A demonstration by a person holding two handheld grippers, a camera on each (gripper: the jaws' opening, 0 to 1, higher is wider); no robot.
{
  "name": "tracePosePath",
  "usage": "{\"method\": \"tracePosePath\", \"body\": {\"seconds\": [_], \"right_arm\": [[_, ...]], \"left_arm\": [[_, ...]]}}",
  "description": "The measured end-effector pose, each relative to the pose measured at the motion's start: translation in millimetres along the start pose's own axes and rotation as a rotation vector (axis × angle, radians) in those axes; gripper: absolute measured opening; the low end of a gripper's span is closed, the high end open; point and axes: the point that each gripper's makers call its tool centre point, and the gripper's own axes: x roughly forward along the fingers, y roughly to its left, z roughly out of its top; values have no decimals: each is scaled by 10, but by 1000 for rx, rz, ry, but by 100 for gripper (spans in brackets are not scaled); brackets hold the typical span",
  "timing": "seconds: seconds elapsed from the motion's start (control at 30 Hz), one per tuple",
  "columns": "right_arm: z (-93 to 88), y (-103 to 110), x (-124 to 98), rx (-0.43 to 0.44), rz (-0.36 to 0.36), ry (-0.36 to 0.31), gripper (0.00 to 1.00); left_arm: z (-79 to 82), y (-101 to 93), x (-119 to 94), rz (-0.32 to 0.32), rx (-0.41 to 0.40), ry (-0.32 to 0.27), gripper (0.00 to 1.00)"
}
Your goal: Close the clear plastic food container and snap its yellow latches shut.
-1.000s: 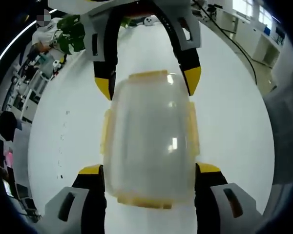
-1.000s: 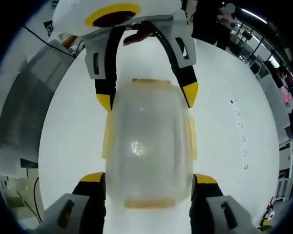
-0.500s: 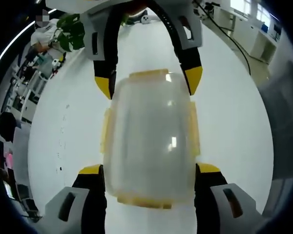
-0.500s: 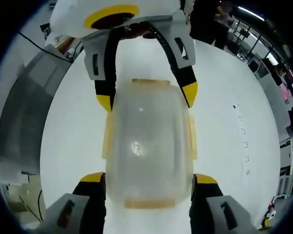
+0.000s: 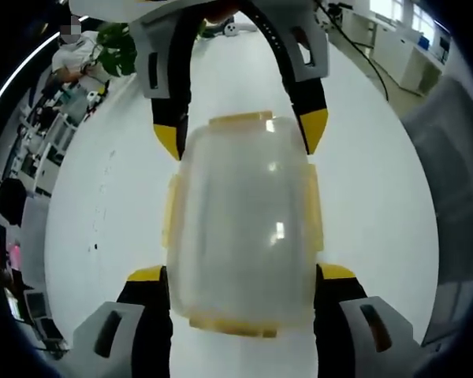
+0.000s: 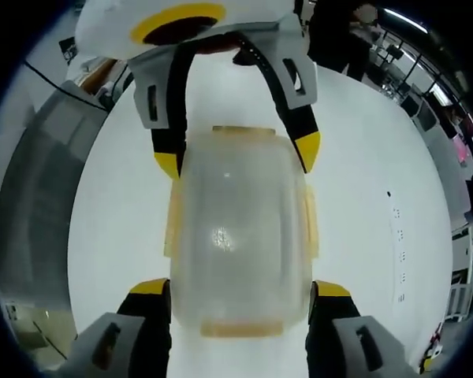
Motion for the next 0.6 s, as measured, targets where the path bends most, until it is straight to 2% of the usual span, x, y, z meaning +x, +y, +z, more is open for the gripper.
{"method": "tracePosePath", "body": {"seconds": [0.2,0.6], "right_arm": [[245,40,74,5,-3,-7,69],[610,15,202,-17,-1,4,69]], "left_arm": [[-242,-16,-99,0,3,2,71],[-598,-1,-247,10,-24,-2,71]]}}
